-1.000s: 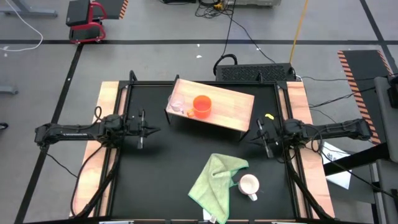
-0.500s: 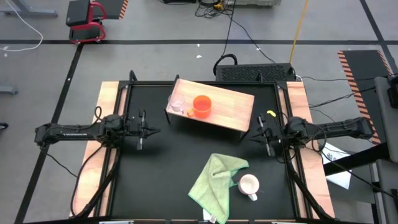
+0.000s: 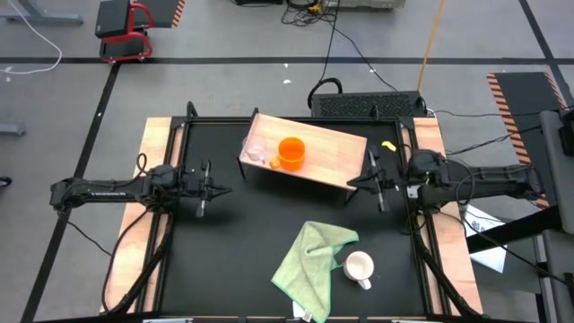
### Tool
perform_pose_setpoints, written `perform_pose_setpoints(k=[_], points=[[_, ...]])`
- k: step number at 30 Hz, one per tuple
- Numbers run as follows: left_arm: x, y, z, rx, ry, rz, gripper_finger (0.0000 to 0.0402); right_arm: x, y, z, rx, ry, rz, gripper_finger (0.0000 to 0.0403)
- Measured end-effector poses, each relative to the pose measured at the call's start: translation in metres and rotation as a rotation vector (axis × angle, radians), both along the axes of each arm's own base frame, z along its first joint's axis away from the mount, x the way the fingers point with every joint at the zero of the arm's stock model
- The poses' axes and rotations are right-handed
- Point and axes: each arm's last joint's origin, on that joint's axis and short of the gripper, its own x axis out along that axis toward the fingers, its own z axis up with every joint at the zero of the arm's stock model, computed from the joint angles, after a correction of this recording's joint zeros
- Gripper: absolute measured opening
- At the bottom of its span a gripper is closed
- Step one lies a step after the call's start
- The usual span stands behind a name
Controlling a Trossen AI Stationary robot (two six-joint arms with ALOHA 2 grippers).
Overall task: Stack small to large cups/mugs on shelf
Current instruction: Adjust the orange mug to the middle bottom part of the shelf
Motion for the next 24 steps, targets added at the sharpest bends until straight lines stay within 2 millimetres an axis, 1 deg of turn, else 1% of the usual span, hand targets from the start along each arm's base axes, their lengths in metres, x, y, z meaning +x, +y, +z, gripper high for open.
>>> perform_pose_setpoints(k=[4,8,11,14,17,22,24], points=[[0.000,0.000,0.000,-0.007,0.001,-0.008,0.0018,0.010,-0.006,0.014,0.005,0.064,-0.034,0.0000],[0.000,0.000,0.000,-0.007,0.001,-0.013,0.0008,0.023,-0.014,0.030,0.025,0.116,-0.068,0.0000],[0.000,0.000,0.000,-0.007,0.000,-0.013,0.0003,0.033,-0.020,0.041,0.040,0.179,-0.059,0.0000],[0.000,0.000,0.000,-0.012,0.001,-0.012,0.0009,0.045,-0.026,0.052,0.049,0.240,-0.068,0.0000],[0.000,0.000,0.000,-0.026,0.001,-0.011,0.0022,0.056,-0.032,0.062,0.021,0.307,-0.078,0.0000],[0.000,0.000,0.000,-0.037,0.002,-0.011,0.0032,0.076,-0.042,0.069,-0.029,0.439,-0.079,0.0000],[0.000,0.000,0.000,-0.039,0.002,-0.011,0.0032,0.083,-0.047,0.070,-0.032,0.461,-0.086,0.0000]])
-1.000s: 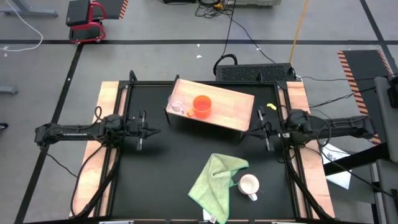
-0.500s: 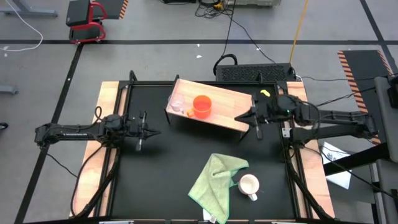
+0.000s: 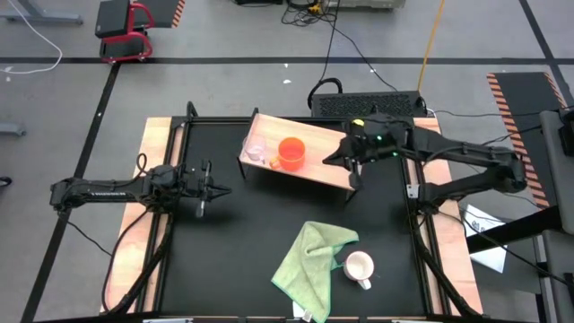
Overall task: Stack small to large cups/mugs on shelf
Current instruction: Adjust the orange mug to the middle bottom part of the shelf
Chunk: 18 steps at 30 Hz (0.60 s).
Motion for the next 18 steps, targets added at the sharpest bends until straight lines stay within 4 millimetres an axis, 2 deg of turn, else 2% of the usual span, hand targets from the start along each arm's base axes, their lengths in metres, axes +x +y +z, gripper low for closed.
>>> perform_pose_setpoints(k=[7,12,18], points=[[0.000,0.000,0.000,-0.003,0.001,0.000,0.0031,0.020,-0.015,0.010,-0.025,0.038,0.055,0.0000],[0.000,0.000,0.000,-0.007,0.000,0.004,0.0031,0.027,-0.029,0.020,-0.077,0.068,0.064,0.0000],[0.000,0.000,0.000,-0.013,0.000,0.005,0.0031,0.040,-0.042,0.011,-0.077,0.157,0.129,0.0000]])
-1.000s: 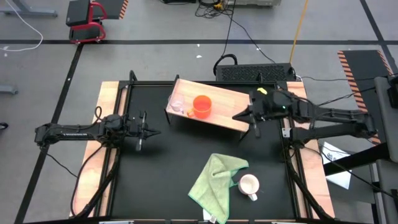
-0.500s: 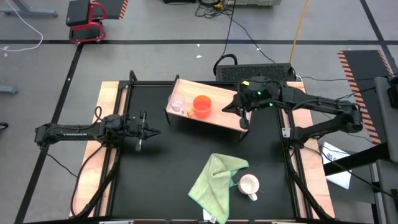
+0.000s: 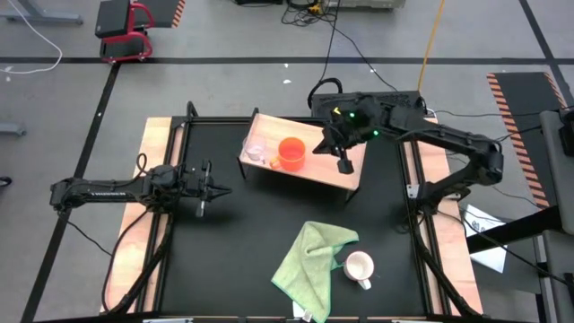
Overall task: Stack small to large cups/mugs on shelf
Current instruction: Adjust the orange mug to the middle bottom part of the shelf
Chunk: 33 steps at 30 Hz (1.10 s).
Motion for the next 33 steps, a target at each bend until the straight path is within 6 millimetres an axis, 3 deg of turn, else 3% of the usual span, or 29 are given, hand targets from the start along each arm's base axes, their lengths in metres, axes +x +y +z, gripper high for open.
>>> perform_pose_setpoints(k=[5,9,16,23,28,33], points=[[0.000,0.000,0.000,0.014,-0.001,0.000,0.0031,0.014,-0.006,-0.007,-0.002,0.007,-0.001,0.0000],[0.000,0.000,-0.001,0.014,0.008,0.000,0.0031,0.022,-0.010,-0.001,-0.023,-0.009,0.011,0.0000],[0.000,0.000,-0.004,0.023,0.037,-0.001,0.0031,0.028,-0.012,0.026,-0.091,-0.118,0.035,0.0000],[0.000,0.000,-0.004,0.029,0.036,0.000,0.0031,0.032,-0.033,0.047,-0.018,-0.161,-0.058,0.0000],[0.000,0.000,-0.004,0.028,0.036,0.000,0.0031,0.046,-0.041,0.044,0.038,-0.153,-0.043,0.0000],[0.000,0.000,-0.004,0.025,0.039,0.000,0.0031,0.051,-0.043,0.035,-0.012,-0.058,0.023,0.0000]])
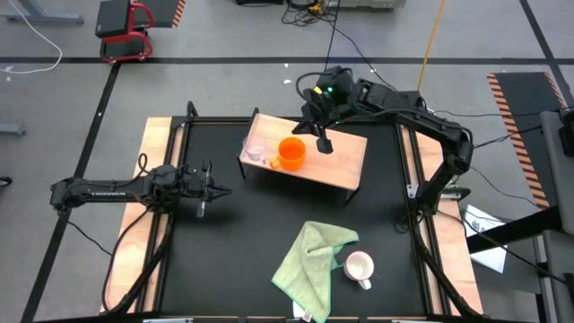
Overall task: Stack small to large cups/mugs on shelf
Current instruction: Adjust the orange mug to the middle bottom part of the shelf
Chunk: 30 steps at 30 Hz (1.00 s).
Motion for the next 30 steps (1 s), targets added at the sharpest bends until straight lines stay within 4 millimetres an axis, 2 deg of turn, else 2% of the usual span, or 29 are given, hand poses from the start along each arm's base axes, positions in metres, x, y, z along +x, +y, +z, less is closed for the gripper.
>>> perform_pose_setpoints(k=[10,14,22,27,30], points=[[0.000,0.000,-0.002,0.016,0.017,-0.001,0.0031,0.002,0.021,-0.006,-0.174,0.051,0.212,0.0000],[0.000,0.000,-0.002,0.021,0.017,-0.002,0.0031,0.006,0.023,-0.004,-0.250,0.040,0.170,0.0000],[0.000,0.000,-0.002,0.021,0.018,-0.002,0.0031,0.019,0.013,-0.004,-0.227,-0.032,0.081,0.0000],[0.000,0.000,-0.003,0.026,0.026,-0.003,0.0031,0.024,0.013,-0.016,-0.194,0.026,0.088,0.0000],[0.000,0.000,-0.004,0.025,0.039,-0.003,0.0031,0.021,0.017,-0.021,-0.195,0.085,0.121,0.0000]])
